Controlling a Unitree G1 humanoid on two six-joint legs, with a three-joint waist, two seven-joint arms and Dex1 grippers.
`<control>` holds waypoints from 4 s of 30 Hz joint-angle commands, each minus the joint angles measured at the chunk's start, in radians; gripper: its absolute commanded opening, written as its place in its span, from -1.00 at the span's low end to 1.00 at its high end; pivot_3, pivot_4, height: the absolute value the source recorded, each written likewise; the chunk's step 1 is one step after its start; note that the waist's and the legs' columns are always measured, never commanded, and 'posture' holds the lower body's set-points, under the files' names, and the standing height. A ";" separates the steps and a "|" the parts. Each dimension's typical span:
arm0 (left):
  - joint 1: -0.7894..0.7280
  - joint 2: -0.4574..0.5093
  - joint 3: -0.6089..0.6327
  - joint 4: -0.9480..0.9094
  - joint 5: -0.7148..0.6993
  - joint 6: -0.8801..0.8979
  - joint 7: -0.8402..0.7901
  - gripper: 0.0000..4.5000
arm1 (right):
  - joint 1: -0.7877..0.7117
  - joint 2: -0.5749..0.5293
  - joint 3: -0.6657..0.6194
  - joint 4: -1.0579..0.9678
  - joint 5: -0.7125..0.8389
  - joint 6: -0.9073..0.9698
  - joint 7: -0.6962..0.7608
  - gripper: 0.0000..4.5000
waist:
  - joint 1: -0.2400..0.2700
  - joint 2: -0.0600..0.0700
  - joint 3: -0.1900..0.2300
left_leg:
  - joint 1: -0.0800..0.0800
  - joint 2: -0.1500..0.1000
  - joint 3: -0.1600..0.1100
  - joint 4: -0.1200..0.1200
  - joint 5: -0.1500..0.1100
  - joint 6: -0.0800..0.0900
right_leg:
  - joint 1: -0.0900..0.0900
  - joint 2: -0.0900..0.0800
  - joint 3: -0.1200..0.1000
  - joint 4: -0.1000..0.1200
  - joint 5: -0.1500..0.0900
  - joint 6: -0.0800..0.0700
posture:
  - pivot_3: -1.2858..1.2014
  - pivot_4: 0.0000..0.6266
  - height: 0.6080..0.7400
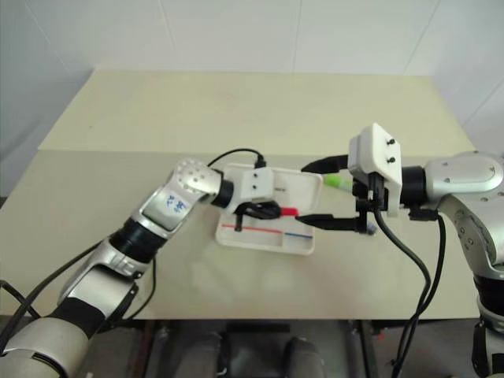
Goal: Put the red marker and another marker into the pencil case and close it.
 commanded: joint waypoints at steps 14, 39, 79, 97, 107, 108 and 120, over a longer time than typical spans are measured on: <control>0.011 -0.025 0.022 -0.053 0.065 -0.040 0.030 0.99 | 0.001 -0.010 -0.021 -0.002 0.008 -0.019 0.006 1.00 | 0.000 0.000 0.000 | 0.000 0.000 0.000 0.000 0.000 0.000 | 0.000 0.000 0.000 0.000 0.000 0.000 | 0.03 -0.52 1.00; 0.168 0.326 0.597 -0.861 -0.563 0.828 0.111 0.99 | -0.531 0.274 0.241 1.556 -0.658 -0.643 -0.196 1.00 | -0.050 0.002 0.001 | 0.001 0.000 0.000 -0.003 0.000 -0.001 | 0.001 0.000 0.002 0.000 0.000 0.000 | 0.03 -0.52 1.00; 0.171 0.425 0.567 -0.793 -0.718 0.720 0.265 1.00 | -0.653 0.279 0.047 1.039 -0.483 -0.326 0.032 -0.52 | -0.051 0.005 0.002 | 0.002 0.000 0.001 -0.006 0.000 -0.002 | -0.001 0.001 0.004 0.002 0.000 0.000 | 0.03 -0.52 1.00; 0.678 0.799 0.965 -0.784 -0.736 0.519 -0.076 1.00 | -0.278 0.268 0.289 0.225 -0.212 -0.034 0.228 -0.52 | -0.050 0.004 0.002 | 0.002 0.000 0.002 -0.005 -0.001 -0.002 | -0.002 0.001 0.004 -0.001 0.000 0.000 | 0.03 -0.52 1.00; 0.729 0.768 0.941 -0.842 -0.790 0.523 0.010 1.00 | -0.254 0.414 0.473 0.405 -0.408 -0.233 0.143 -0.52 | -0.052 0.004 0.002 | 0.002 0.001 0.002 -0.005 -0.001 -0.003 | -0.003 0.001 0.005 0.000 0.000 0.000 | 0.03 -0.52 1.00; 0.728 0.767 0.940 -0.846 -0.797 0.526 0.020 1.00 | -0.256 0.425 0.479 0.422 -0.416 -0.239 0.139 -0.52 | -0.052 0.004 0.002 | 0.002 0.001 0.002 -0.005 -0.001 -0.003 | -0.003 0.001 0.005 0.000 0.000 0.000 | 0.03 -0.52 1.00; 0.755 0.772 0.959 -0.884 -0.861 0.557 0.110 1.00 | -0.259 0.468 0.508 0.534 -0.518 -0.325 0.129 -0.52 | -0.052 0.004 0.002 | 0.002 0.001 0.002 -0.006 -0.001 -0.003 | -0.003 0.001 0.005 0.000 0.000 0.000 | 0.03 -0.52 1.00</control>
